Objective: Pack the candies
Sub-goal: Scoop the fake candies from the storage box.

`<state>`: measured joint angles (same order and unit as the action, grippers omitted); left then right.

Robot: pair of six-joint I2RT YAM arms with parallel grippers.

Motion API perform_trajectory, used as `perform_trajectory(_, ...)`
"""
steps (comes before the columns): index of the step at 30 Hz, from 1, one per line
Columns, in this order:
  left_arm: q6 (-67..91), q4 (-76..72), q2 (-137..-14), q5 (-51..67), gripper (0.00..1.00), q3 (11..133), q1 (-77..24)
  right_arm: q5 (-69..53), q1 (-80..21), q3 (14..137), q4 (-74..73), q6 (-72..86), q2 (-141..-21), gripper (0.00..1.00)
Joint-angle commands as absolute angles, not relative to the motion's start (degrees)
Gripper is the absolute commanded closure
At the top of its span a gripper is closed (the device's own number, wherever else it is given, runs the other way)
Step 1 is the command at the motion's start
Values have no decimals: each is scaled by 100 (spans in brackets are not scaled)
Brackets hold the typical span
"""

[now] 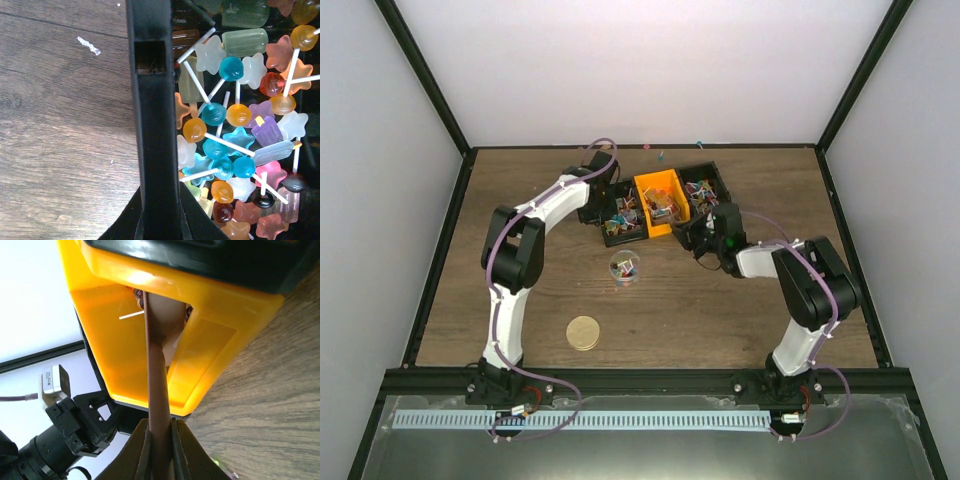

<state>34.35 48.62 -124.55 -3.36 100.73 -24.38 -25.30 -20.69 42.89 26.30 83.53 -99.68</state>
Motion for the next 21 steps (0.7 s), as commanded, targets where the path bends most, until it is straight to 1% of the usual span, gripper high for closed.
perform_trajectory(1,3542,4816,-12671,166,96,10105,-2514,-3096,-2158,3754,3311,8382,-9950,99)
perform_trajectory(6,3565,4831,-12630,119,96,10105,-2514,-3162,-2154,3600,3417,8362,-9663,99)
perform_trajectory(13,3577,4819,-12630,110,96,10129,-2514,-3105,-2159,3410,2973,8267,-9159,99)
perform_trajectory(21,3543,4828,-12621,110,89,10154,-2514,-3065,-2154,3407,2358,7816,-8577,99)
